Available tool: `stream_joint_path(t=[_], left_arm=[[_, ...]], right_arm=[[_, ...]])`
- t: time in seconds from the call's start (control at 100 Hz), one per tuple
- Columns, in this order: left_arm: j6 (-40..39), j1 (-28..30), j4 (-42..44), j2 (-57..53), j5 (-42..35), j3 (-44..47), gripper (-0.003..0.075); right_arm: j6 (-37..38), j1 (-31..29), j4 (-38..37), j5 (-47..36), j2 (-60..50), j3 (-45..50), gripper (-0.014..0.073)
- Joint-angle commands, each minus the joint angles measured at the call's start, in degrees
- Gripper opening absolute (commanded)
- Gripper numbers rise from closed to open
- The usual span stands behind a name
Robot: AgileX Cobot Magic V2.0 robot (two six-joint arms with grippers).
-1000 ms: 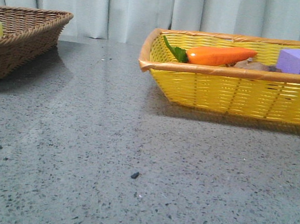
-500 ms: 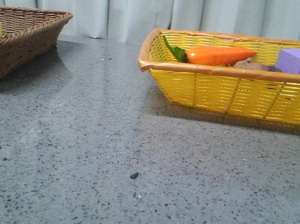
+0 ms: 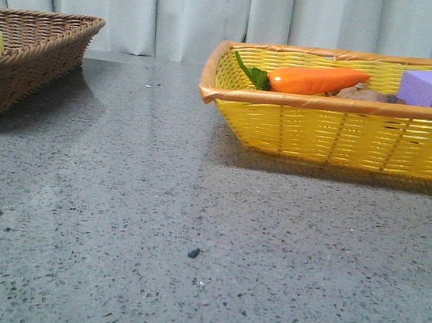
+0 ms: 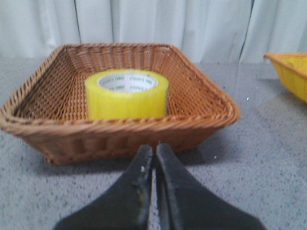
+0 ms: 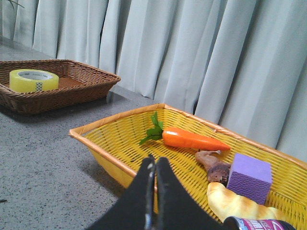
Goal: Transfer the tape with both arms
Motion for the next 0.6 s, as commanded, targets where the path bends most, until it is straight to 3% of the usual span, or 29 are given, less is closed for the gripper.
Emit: stream_joint_path(t=[0.0,0.11,0.46,0.59], left_arm=[[-6.7,0.4,1.6,-1.8,-6.7,1.0,-0.0021],[-13.0,2.0,8.2,-5.8,-9.0,5.0,-0.0021],[-13.0,4.6,11.5,-11.6,11.2,4.9,-0.002],[-13.0,4.6,11.5,-11.6,11.4,4.9,-0.002]], right_arm=[[-0.2,-0.3,-2.2,-3.1,-0.7,-1.2,-0.0074],[-0.2,-0.3,-2.2,-3.1,-0.7,-1.2,-0.0074],[-0.2,-0.3,-2.2,-3.1,-0.7,-1.2,-0.0074],[-0.2,-0.3,-2.2,-3.1,-0.7,-1.2,-0.0074]])
